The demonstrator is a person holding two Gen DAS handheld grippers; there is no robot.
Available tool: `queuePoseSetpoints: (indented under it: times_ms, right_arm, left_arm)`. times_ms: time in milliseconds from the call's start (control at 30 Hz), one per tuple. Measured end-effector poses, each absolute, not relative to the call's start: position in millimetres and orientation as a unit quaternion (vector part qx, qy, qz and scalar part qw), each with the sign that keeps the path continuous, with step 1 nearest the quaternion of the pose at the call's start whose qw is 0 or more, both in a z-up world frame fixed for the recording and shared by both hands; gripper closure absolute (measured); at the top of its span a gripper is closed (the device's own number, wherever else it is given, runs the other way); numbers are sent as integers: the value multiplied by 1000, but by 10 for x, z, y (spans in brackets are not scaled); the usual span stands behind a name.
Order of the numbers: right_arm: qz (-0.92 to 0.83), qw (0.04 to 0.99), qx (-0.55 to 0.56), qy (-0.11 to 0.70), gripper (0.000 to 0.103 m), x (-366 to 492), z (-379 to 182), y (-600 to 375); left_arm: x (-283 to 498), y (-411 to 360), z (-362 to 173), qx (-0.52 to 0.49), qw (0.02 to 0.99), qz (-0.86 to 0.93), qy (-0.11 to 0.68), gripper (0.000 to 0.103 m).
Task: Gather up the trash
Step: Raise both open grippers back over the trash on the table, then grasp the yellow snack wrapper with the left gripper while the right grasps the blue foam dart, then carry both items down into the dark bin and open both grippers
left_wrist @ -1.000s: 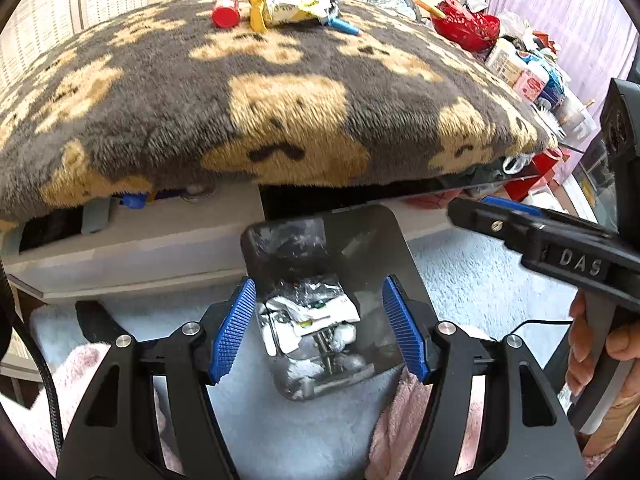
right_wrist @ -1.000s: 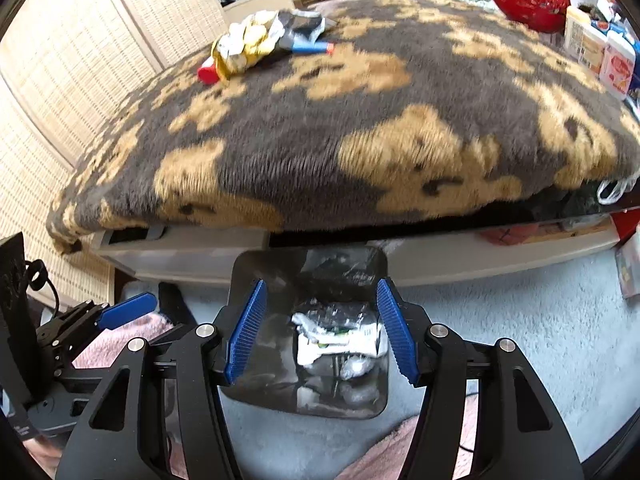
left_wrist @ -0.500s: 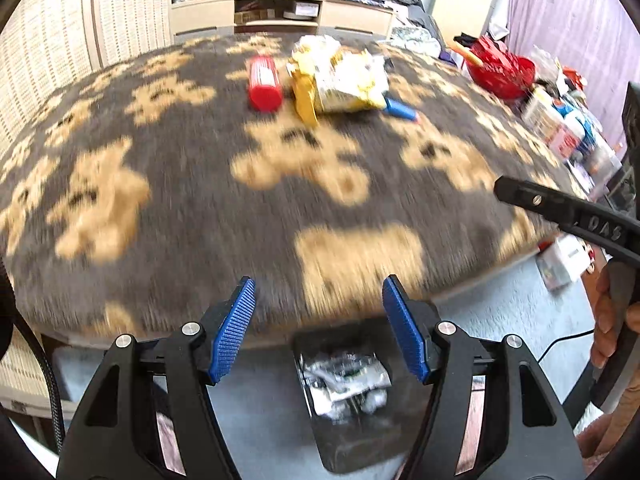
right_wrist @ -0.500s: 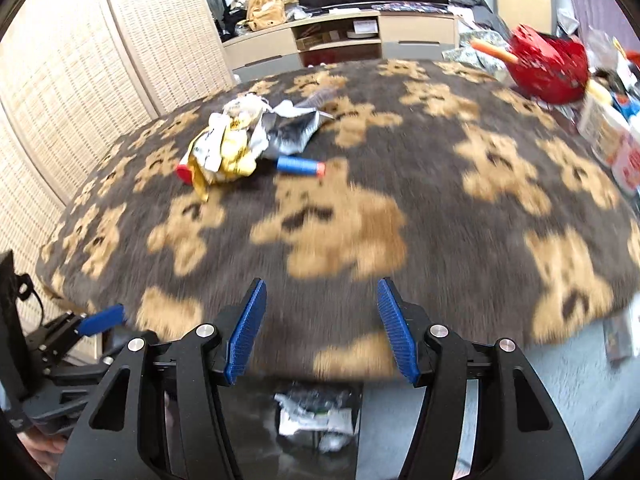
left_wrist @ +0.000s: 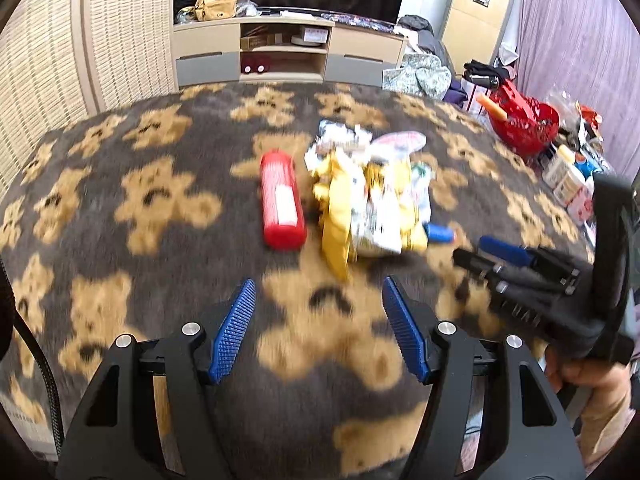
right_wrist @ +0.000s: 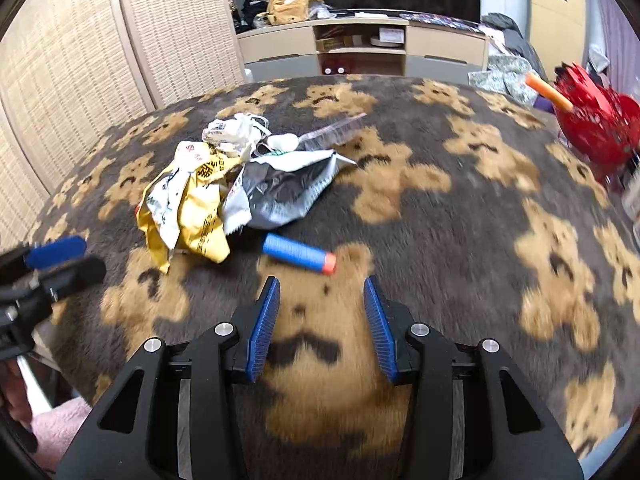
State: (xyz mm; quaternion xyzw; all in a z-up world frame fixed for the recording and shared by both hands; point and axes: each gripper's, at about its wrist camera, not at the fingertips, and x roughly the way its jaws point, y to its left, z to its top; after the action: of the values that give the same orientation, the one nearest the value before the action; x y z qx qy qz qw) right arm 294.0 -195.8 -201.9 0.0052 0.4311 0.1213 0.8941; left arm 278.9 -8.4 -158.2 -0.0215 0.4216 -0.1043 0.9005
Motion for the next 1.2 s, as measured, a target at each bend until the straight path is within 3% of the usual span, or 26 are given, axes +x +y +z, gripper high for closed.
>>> queuePoseSetpoints:
  times_ms: [233, 367, 533, 567, 733, 1200]
  right_arm:
    - [136, 892, -11, 431, 58, 3115, -2089, -1888]
    - [143, 888, -14, 437, 58, 3185, -2150, -1855]
    - [148, 890, -16, 432, 59, 3252, -2165, -1848]
    - [148, 890, -16, 431, 61, 3265, -2165, -1846]
    - [148, 891, -27, 429, 89, 3275, -2152, -1851]
    - [153, 882, 5, 447, 90, 2704, -2082, -2062]
  left_arm:
    - [3121, -224, -1507, -15, 904, -113, 413, 42]
    - [3297, -304, -1546, -3, 900, -120, 420, 56]
    - [3428, -364, -1647, -5, 891, -128, 435, 58]
    - [3444, -376, -1671, -5, 889, -129, 439, 61]
    - [3490, -428, -1800, -1, 882, -130, 453, 73]
    - [3000, -419, -1751, 8, 886, -130, 445, 78]
